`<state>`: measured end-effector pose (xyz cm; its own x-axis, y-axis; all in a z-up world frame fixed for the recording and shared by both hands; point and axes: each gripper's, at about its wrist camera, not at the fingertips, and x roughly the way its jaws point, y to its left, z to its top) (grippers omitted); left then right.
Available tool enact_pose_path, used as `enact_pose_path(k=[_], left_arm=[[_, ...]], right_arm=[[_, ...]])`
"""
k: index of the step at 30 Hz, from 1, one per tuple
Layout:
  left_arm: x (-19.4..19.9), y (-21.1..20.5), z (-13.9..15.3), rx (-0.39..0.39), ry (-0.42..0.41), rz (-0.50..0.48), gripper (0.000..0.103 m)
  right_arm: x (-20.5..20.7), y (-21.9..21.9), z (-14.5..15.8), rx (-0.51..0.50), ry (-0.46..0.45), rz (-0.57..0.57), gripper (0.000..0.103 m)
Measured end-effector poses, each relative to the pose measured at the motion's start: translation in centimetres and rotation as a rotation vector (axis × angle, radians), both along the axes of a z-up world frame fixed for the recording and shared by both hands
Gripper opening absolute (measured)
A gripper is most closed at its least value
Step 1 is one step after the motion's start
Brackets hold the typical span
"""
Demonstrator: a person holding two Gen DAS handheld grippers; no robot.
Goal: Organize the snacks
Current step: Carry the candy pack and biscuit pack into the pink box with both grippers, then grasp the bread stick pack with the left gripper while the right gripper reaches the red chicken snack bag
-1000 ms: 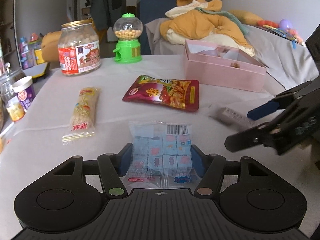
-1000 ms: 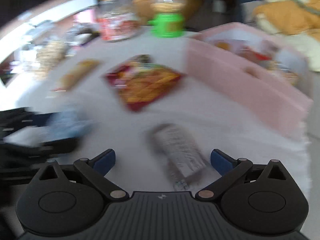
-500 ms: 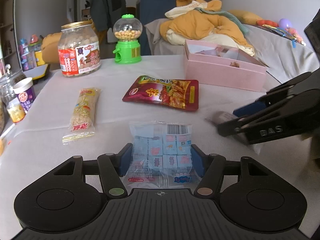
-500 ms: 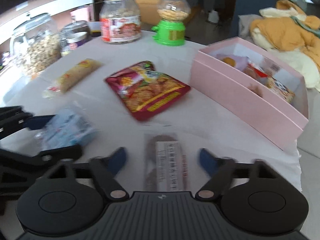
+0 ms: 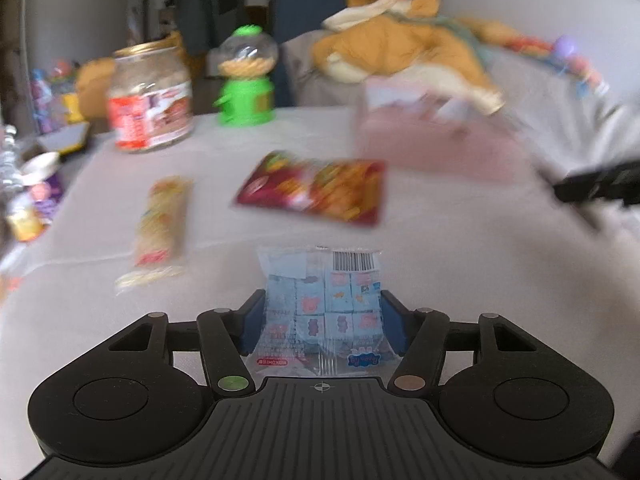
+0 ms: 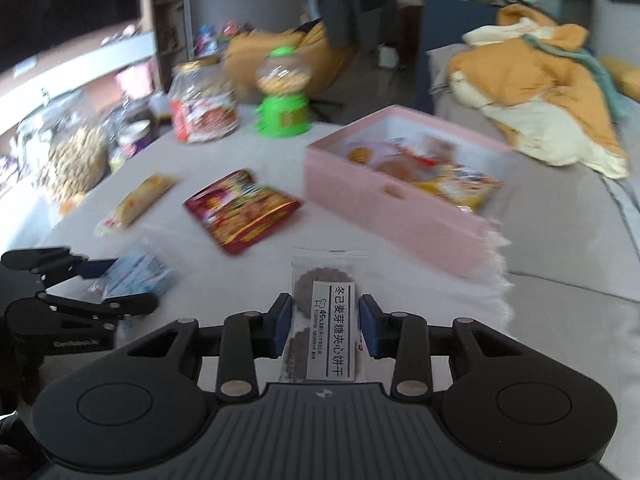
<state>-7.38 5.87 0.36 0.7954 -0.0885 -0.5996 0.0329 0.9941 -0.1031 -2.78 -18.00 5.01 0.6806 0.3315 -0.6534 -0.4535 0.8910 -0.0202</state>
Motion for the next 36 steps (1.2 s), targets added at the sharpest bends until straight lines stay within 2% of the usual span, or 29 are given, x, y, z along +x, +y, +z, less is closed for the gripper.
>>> enact_pose_path(k=[1,3,6,9,11,13,14,15,17,20,24,27,29,30,31,34,36], left_arm=[[0.3,-0.4,1.4,-0.016,-0.035,-0.035,0.065],[2.1,-1.9,5.2,0.026,-0.127,-0.086,0.065],[6.9,-4.3,10.5,0.049,-0.267,-0.132,0.065],[13.3,-6.6,12.7,0.022,-0.331,-0.167,0.066],[18.3,-7.8,12.2,-0.071,-0.268,-0.198,0.067],[23.3,-8.7,10.0,-0.179,-0.119,-0.235,0.067],[24.8,-8.9,8.9,-0.206,-0.072,-0.236,0.064],[25.7,-9.0,8.0,-0.217,-0.064,-0.219,0.062],[25.3,-8.4,7.5,-0.224,-0.126,-0.202,0.062],[22.2,-6.4,8.0,-0.241,-0.203,-0.185,0.062],[16.7,-3.0,8.0,-0.180,-0.186,-0.140,0.062],[13.8,-0.1,7.1,-0.178,-0.121,-0.069,0.062],[11.9,2.3,6.4,-0.167,-0.117,0.001,0.062],[10.8,3.6,6.2,-0.143,-0.118,0.051,0.062],[9.9,4.8,5.9,-0.120,-0.115,0.098,0.062],[7.8,8.2,4.8,-0.071,-0.082,0.213,0.062],[7.1,10.3,3.6,-0.073,-0.042,0.266,0.062]], right_arm=[[-0.2,-1.0,0.3,0.010,-0.017,-0.023,0.036],[-0.3,-2.7,0.7,0.019,-0.048,-0.058,0.036],[0.1,-4.8,1.2,0.045,-0.080,-0.101,0.036],[0.8,-6.4,1.2,0.091,-0.087,-0.147,0.036],[1.2,-7.1,0.8,0.111,-0.082,-0.163,0.036],[1.7,-7.5,0.1,0.119,-0.063,-0.171,0.036],[2.1,-7.6,-0.3,0.116,-0.051,-0.175,0.036],[2.3,-7.6,-0.6,0.109,-0.043,-0.178,0.036],[2.9,-7.7,-1.2,0.090,-0.031,-0.187,0.036],[3.6,-8.0,-1.7,0.081,-0.013,-0.202,0.036],[5.0,-8.1,-0.4,0.124,-0.006,-0.197,0.036],[7.5,-7.8,3.7,0.167,-0.080,-0.184,0.036],[10.4,-7.0,7.1,0.188,-0.130,-0.193,0.046],[11.9,-6.3,8.5,0.173,-0.160,-0.191,0.074],[13.6,-5.4,9.5,0.135,-0.176,-0.179,0.096],[16.7,-3.6,10.3,0.077,-0.170,-0.220,0.097],[17.0,-2.9,9.4,0.100,-0.122,-0.204,0.097]])
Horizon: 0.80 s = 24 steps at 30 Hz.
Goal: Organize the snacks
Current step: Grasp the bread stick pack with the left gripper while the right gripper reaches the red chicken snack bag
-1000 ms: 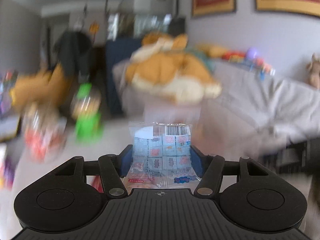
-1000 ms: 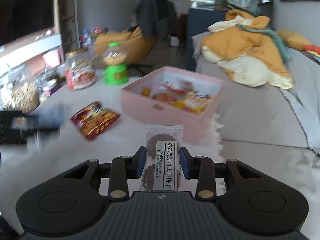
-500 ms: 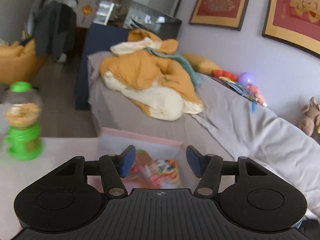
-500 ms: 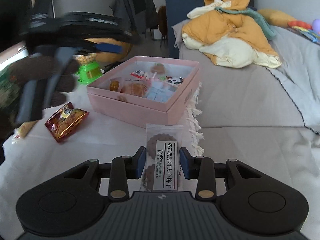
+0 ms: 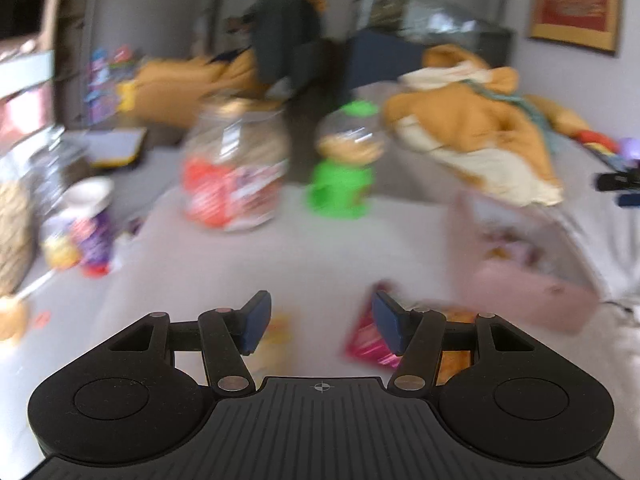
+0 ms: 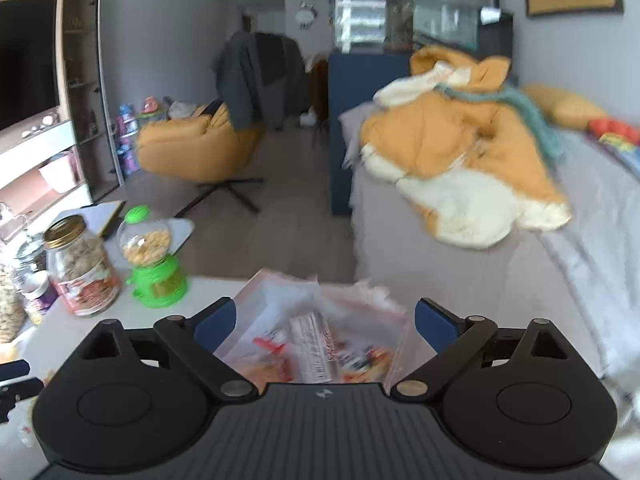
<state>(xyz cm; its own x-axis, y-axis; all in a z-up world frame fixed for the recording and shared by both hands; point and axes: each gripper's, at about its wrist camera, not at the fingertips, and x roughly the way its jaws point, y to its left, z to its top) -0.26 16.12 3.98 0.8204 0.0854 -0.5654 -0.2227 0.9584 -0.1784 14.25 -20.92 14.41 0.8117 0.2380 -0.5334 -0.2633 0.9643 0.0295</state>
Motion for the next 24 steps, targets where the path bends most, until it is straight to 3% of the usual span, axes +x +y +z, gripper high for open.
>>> enact_pose_path(k=[4,8,11,15,18,22,24], left_arm=[[0.0,1.5,-2.4,-0.048,0.041,0.011,0.062],[0.5,0.4,-4.0,0.036,0.063,-0.017,0.061],[0.1,0.3,-4.9,0.074,0.065,-0.008,0.034],[-3.0,0.9,-5.4,-0.050,0.017,-0.054,0.034],[-5.3,0.1,-5.8,-0.061,-0.003,-0.059,0.034],[-6.5,-0.2,-5.8,-0.058,-0.022,-0.022,0.034],[-6.4,0.1,-5.9,-0.077,-0.022,-0.021,0.034]], right_arm=[[-0.9,2.4,-2.8,0.057,0.101,0.071,0.097],[-1.9,7.8,-5.8,-0.013,0.179,0.190,0.097],[-3.0,11.9,-7.6,-0.075,0.205,0.295,0.097],[-4.4,16.3,-9.7,-0.170,0.211,0.382,0.097],[-4.4,18.9,-11.1,-0.218,0.213,0.405,0.097],[-2.2,20.7,-12.4,-0.145,0.285,0.372,0.097],[-1.3,21.5,-13.2,-0.151,0.265,0.328,0.097]])
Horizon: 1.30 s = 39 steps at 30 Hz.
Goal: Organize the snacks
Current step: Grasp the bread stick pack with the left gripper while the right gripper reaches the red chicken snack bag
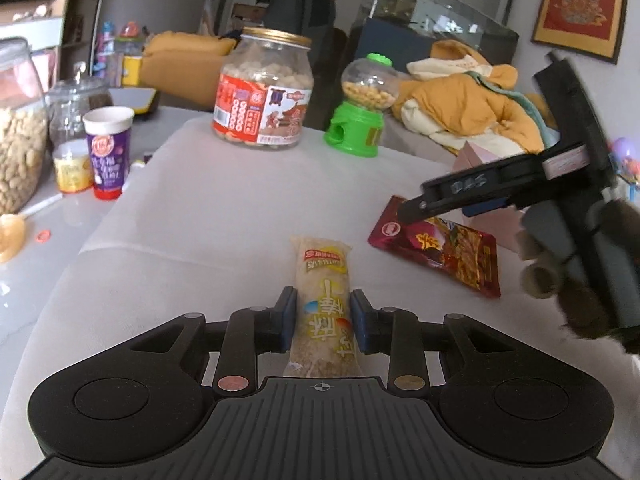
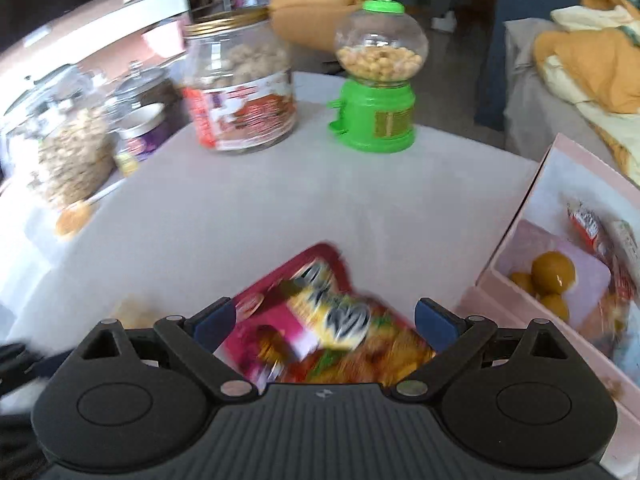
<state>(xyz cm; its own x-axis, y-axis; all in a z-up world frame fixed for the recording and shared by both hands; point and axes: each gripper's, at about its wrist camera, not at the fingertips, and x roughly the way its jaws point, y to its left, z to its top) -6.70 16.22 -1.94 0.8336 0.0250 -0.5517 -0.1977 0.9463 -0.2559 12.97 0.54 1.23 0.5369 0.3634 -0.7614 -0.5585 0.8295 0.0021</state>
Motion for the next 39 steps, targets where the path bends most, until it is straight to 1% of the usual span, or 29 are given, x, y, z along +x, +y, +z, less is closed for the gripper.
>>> enact_pose_path(k=[2,3,4,6,7,10,12,13,14,17,18,20,22,23,24,26,27,28,31,33,34,35,36,37,38,39], left_arm=[[0.0,-0.1,0.0,0.006,0.001,0.000,0.034],[0.1,-0.1,0.0,0.006,0.000,0.000,0.034],[0.1,0.0,0.0,0.002,0.000,0.000,0.034],[0.0,0.1,-0.1,-0.013,-0.004,0.000,0.034],[0.0,0.2,-0.1,-0.018,-0.005,0.000,0.034],[0.0,0.3,-0.1,-0.021,-0.006,0.000,0.034],[0.0,0.2,-0.1,-0.016,-0.005,0.001,0.034],[0.0,0.2,-0.1,-0.014,-0.004,0.001,0.034],[0.0,0.3,-0.1,-0.012,-0.003,0.001,0.034],[0.0,0.3,-0.1,-0.013,-0.003,0.001,0.034],[0.0,0.3,-0.1,-0.014,-0.004,0.001,0.034],[-0.1,0.3,-0.1,-0.017,-0.004,0.001,0.034],[0.0,0.4,-0.1,-0.020,-0.005,0.001,0.034],[0.0,0.4,-0.1,-0.023,-0.006,0.000,0.034],[0.0,0.5,-0.1,-0.025,-0.006,0.000,0.034],[0.0,0.5,-0.1,-0.028,-0.007,0.000,0.034],[0.0,0.5,-0.1,-0.030,-0.007,0.001,0.034],[0.0,0.5,-0.1,-0.032,-0.008,0.001,0.034],[0.0,0.5,-0.1,-0.032,-0.008,0.002,0.034],[0.0,0.5,-0.1,-0.033,-0.008,0.002,0.034],[0.0,0.5,-0.1,-0.033,-0.008,0.002,0.034],[0.0,0.5,-0.1,-0.032,-0.007,0.002,0.034],[0.1,0.5,-0.1,-0.030,-0.007,0.002,0.034],[0.1,0.5,-0.1,-0.027,-0.006,0.002,0.034],[0.1,0.5,-0.2,-0.025,-0.005,0.002,0.035],[0.1,0.4,-0.2,-0.023,-0.005,0.002,0.035]], right_arm=[[0.6,0.6,-0.9,-0.041,-0.029,-0.026,0.097],[0.9,0.4,-1.2,-0.037,-0.017,-0.031,0.097],[0.9,0.1,-1.3,-0.009,0.013,-0.034,0.097],[0.8,-0.4,-1.6,0.049,0.119,-0.014,0.098],[0.2,-0.5,-1.5,0.058,0.129,0.004,0.098],[-2.0,0.3,-1.9,0.005,0.106,0.067,0.101],[-3.4,1.3,-2.5,-0.066,0.057,0.105,0.103],[-4.1,1.7,-2.6,-0.080,0.013,0.104,0.103],[-4.4,1.8,-2.7,-0.078,-0.008,0.099,0.103],[-3.7,1.6,-2.8,-0.020,0.021,0.054,0.103],[-3.5,1.5,-2.8,-0.011,0.015,0.040,0.103],[-3.3,1.8,-2.9,-0.016,-0.001,0.033,0.103],[-3.4,1.9,-2.9,-0.025,0.002,0.036,0.102],[-3.5,1.8,-2.8,-0.030,0.009,0.038,0.100],[-3.5,1.8,-2.7,-0.034,0.014,0.042,0.094],[-4.4,1.7,-2.1,-0.055,0.018,0.053,0.088],[-5.2,1.4,-1.7,-0.060,0.014,0.059,0.079],[-5.7,1.1,-1.3,-0.060,0.009,0.066,0.075],[-7.6,-0.6,-0.3,-0.054,0.010,0.089,0.070],[-9.0,-2.1,0.2,-0.057,-0.007,0.097,0.067],[-9.6,-2.9,0.3,-0.062,-0.015,0.093,0.051],[-10.1,-3.7,0.4,-0.070,-0.024,0.080,0.046],[-10.3,-4.6,0.5,-0.070,-0.017,0.075,0.038],[-10.4,-5.5,0.6,-0.061,-0.007,0.065,0.026],[-10.6,-6.3,0.7,-0.059,-0.004,0.049,0.024],[-10.7,-7.1,0.8,-0.067,-0.007,0.035,0.024]])
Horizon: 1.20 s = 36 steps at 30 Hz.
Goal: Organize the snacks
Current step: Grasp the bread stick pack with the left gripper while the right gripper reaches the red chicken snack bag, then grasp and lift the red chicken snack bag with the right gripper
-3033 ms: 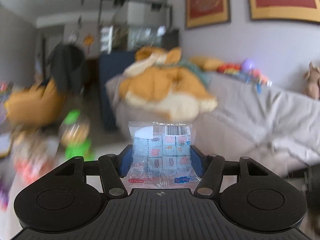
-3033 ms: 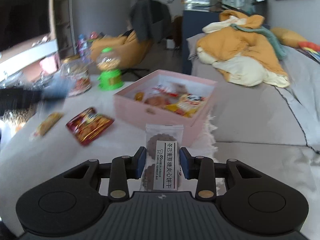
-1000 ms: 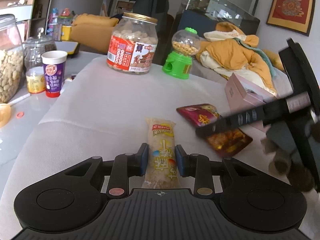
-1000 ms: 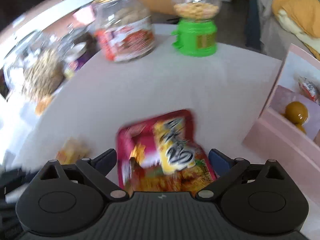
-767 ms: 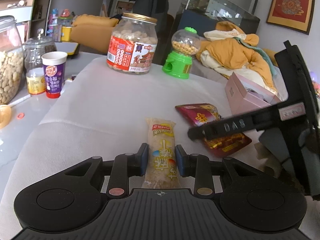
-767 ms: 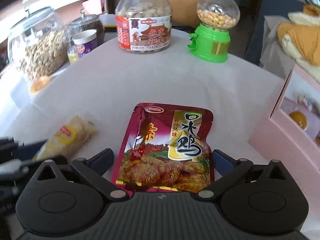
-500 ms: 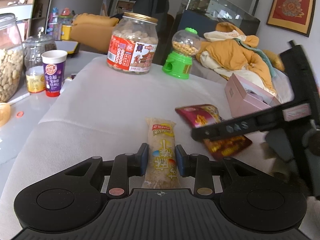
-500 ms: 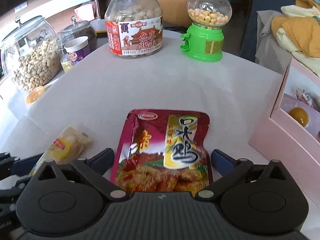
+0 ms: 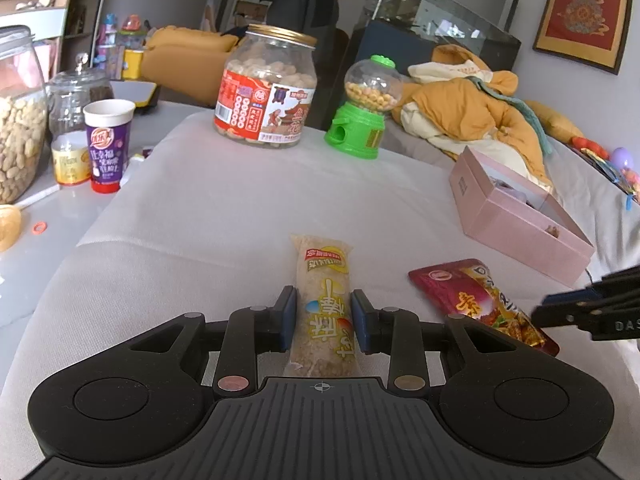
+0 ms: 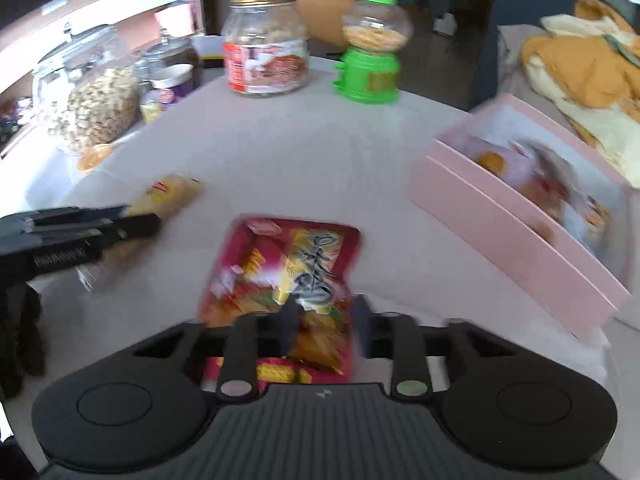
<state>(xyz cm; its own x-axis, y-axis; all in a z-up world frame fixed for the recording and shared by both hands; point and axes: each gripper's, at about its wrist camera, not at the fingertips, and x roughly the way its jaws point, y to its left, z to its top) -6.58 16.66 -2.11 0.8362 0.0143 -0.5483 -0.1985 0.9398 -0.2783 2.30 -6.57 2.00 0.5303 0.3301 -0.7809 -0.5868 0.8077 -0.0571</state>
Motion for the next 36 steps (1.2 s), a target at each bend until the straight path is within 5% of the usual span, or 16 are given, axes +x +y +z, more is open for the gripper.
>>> enact_pose_path(k=[2,4,5,6,12,15,20,25,30,36], left_arm=[[0.0,0.0,0.0,0.001,0.000,0.000,0.035],[0.0,-0.1,0.0,0.006,0.001,0.001,0.035],[0.0,-0.1,0.0,0.009,0.002,0.001,0.035],[0.0,-0.2,0.0,0.012,0.003,0.002,0.035],[0.0,-0.4,0.1,0.023,0.006,0.001,0.035],[0.0,-0.4,0.1,0.016,0.004,0.001,0.035],[-0.1,-0.2,0.0,-0.003,-0.001,0.001,0.035],[-0.1,-0.1,0.0,-0.002,0.001,0.002,0.035],[-0.1,-0.3,0.1,0.022,0.008,0.001,0.036],[0.1,-1.0,0.2,0.073,0.024,0.000,0.036]], right_arm=[[-0.1,-1.5,-0.1,0.009,0.005,-0.013,0.025],[0.1,-2.4,-0.3,0.043,0.046,-0.030,0.049],[0.1,-2.7,-0.5,0.071,0.064,-0.041,0.073],[0.1,-2.8,-0.6,0.108,0.073,-0.050,0.086],[0.8,1.4,-1.8,0.137,0.088,-0.025,0.088],[1.7,4.0,-2.8,0.087,0.067,-0.030,0.103],[1.8,5.0,-3.4,0.040,0.028,-0.010,0.099],[0.1,2.4,-1.7,0.019,0.014,0.010,0.063],[-2.1,-0.7,-0.4,-0.034,-0.043,-0.018,0.060],[-2.8,-4.9,1.2,0.034,-0.064,-0.099,0.059]])
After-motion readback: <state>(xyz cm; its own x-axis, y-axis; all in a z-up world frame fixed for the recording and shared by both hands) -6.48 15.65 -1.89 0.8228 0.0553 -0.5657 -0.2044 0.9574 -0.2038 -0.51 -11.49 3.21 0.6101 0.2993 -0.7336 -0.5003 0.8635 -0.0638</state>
